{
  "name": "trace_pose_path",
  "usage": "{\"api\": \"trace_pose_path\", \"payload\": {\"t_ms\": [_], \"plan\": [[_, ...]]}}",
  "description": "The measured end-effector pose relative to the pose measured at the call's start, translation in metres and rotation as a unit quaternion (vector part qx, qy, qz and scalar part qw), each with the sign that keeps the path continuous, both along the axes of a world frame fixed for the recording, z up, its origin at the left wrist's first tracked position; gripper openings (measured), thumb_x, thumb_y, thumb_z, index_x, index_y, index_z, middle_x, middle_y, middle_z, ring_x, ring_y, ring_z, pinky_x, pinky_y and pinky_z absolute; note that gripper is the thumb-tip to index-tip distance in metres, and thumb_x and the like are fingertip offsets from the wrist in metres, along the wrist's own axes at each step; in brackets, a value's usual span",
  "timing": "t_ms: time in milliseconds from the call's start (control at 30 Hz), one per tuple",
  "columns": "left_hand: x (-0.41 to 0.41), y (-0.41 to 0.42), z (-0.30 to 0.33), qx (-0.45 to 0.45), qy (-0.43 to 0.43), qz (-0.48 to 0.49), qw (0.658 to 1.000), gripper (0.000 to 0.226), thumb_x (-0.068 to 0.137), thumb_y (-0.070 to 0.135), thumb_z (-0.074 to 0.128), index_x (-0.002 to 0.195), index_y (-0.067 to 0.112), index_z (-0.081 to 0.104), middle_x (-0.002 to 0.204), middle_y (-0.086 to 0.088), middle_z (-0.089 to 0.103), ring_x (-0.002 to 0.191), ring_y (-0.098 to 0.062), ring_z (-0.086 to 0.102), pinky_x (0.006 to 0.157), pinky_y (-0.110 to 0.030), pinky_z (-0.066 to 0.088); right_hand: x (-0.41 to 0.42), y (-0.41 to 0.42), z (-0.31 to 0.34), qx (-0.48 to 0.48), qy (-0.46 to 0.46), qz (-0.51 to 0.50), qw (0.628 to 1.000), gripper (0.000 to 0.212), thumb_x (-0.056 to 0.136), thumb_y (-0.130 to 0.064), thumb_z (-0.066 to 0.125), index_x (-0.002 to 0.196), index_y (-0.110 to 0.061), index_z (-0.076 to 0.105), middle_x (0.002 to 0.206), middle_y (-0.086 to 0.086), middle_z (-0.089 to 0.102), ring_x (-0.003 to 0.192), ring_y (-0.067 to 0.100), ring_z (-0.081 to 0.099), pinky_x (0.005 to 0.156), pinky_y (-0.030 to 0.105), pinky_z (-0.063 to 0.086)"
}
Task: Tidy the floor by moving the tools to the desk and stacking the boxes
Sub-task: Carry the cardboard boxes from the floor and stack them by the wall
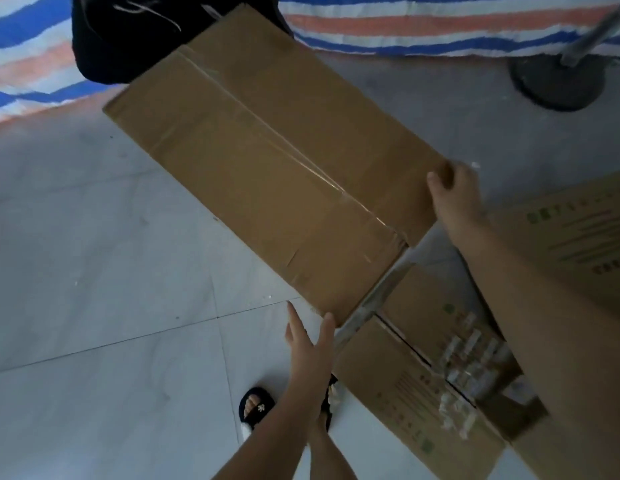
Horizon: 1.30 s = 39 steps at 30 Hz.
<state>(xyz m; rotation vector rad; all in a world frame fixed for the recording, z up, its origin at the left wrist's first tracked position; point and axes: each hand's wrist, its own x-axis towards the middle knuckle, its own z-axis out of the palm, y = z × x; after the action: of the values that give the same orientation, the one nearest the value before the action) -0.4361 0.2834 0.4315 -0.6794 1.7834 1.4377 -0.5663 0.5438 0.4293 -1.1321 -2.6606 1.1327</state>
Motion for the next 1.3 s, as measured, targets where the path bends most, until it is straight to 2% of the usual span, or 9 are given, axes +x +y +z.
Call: {"api": "trace_pose_path", "payload": {"t_ms": [67, 167, 400, 500, 667, 767, 1033, 1167, 1300], "plan": [[0.003, -0.007, -0.005, 0.03, 0.033, 0.035, 0.998, 0.076, 0.089, 0.052, 0.05, 0.146, 0.04, 0.002, 0.155, 0.0, 0.017, 0.137, -0.021, 0.03, 0.107, -0.032, 0.03, 0.002, -0.011, -0.001, 0.07, -0.032, 0.01, 0.997, 0.053, 0.092, -0.037, 0.052, 0.134, -0.005, 0.047, 0.139, 0.018, 0.041, 0.13, 0.033, 0.038, 0.107, 0.037, 0.03], [0.01, -0.033, -0.001, 0.03, 0.023, 0.126, 0.991, 0.066, 0.093, 0.04, 0.049, 0.147, 0.03, 0.014, 0.145, 0.005, 0.034, 0.133, -0.019, 0.036, 0.108, -0.029, 0.029, 0.014, -0.035, 0.009, 0.053, -0.055, 0.032, 0.997, 0.05, 0.093, -0.04, 0.051, 0.133, -0.009, 0.05, 0.138, 0.019, 0.038, 0.128, 0.034, 0.037, 0.107, 0.038, 0.029], [0.019, -0.125, 0.008, 0.021, -0.004, 0.287, 0.958, 0.046, 0.094, 0.038, 0.049, 0.138, 0.032, 0.036, 0.135, 0.003, 0.046, 0.121, -0.022, 0.047, 0.098, -0.05, 0.044, 0.074, -0.11, 0.026, -0.251, 0.041, 0.012, 0.967, 0.026, 0.094, -0.032, 0.055, 0.119, -0.025, 0.059, 0.112, -0.013, 0.06, 0.098, -0.004, 0.059, 0.089, 0.022, 0.048], [0.003, -0.156, 0.025, 0.045, 0.051, 0.331, 0.941, 0.033, 0.095, 0.034, 0.049, 0.129, 0.034, 0.046, 0.123, 0.01, 0.053, 0.118, -0.019, 0.05, 0.096, -0.052, 0.045, 0.084, -0.141, 0.029, -0.363, 0.047, -0.016, 0.931, 0.03, 0.093, -0.03, 0.056, 0.122, -0.035, 0.056, 0.113, -0.02, 0.062, 0.103, 0.0, 0.062, 0.088, 0.034, 0.053], [-0.011, -0.199, 0.073, 0.07, 0.113, 0.363, 0.922, 0.022, 0.095, 0.032, 0.051, 0.116, 0.035, 0.056, 0.119, 0.013, 0.058, 0.115, -0.016, 0.054, 0.089, -0.055, 0.05, 0.081, -0.18, 0.07, -0.383, 0.064, -0.031, 0.921, 0.045, 0.094, -0.031, 0.054, 0.137, -0.027, 0.046, 0.128, -0.014, 0.055, 0.119, 0.013, 0.053, 0.094, 0.048, 0.049], [0.002, -0.215, 0.111, 0.059, 0.128, 0.39, 0.91, 0.026, 0.095, 0.032, 0.05, 0.12, 0.03, 0.056, 0.117, 0.009, 0.06, 0.111, -0.017, 0.055, 0.089, -0.058, 0.049, 0.081, -0.2, 0.107, -0.377, 0.065, -0.019, 0.924, 0.052, 0.093, -0.033, 0.056, 0.142, -0.021, 0.041, 0.131, -0.011, 0.051, 0.119, 0.016, 0.051, 0.092, 0.046, 0.05], [0.103, -0.25, 0.212, 0.035, 0.16, 0.51, 0.845, 0.016, 0.096, 0.029, 0.048, 0.107, 0.034, 0.059, 0.109, 0.008, 0.06, 0.101, -0.016, 0.056, 0.088, -0.057, 0.048, 0.113, -0.264, 0.213, -0.363, 0.07, 0.127, 0.92, 0.049, 0.092, -0.031, 0.057, 0.139, -0.023, 0.044, 0.102, -0.026, 0.052, 0.092, 0.003, 0.054, 0.086, 0.043, 0.05], [0.153, -0.265, 0.245, 0.011, 0.197, 0.571, 0.797, 0.018, 0.096, 0.028, 0.049, 0.109, 0.033, 0.06, 0.11, 0.005, 0.06, 0.097, -0.015, 0.055, 0.088, -0.056, 0.048, 0.131, -0.3, 0.246, -0.383, 0.051, 0.208, 0.898, 0.072, 0.065, -0.066, 0.068, 0.128, -0.033, 0.056, 0.12, -0.004, 0.062, 0.111, 0.024, 0.058, 0.088, 0.049, 0.052], [0.196, -0.286, 0.273, -0.01, 0.233, 0.624, 0.746, 0.02, 0.095, 0.028, 0.05, 0.111, 0.034, 0.06, 0.106, 0.011, 0.063, 0.095, -0.009, 0.056, 0.086, -0.055, 0.049, 0.143, -0.341, 0.267, -0.411, 0.057, 0.292, 0.862, 0.085, 0.048, -0.079, 0.07, 0.123, -0.041, 0.057, 0.131, -0.007, 0.058, 0.12, 0.019, 0.055, 0.098, 0.053, 0.046]]}}
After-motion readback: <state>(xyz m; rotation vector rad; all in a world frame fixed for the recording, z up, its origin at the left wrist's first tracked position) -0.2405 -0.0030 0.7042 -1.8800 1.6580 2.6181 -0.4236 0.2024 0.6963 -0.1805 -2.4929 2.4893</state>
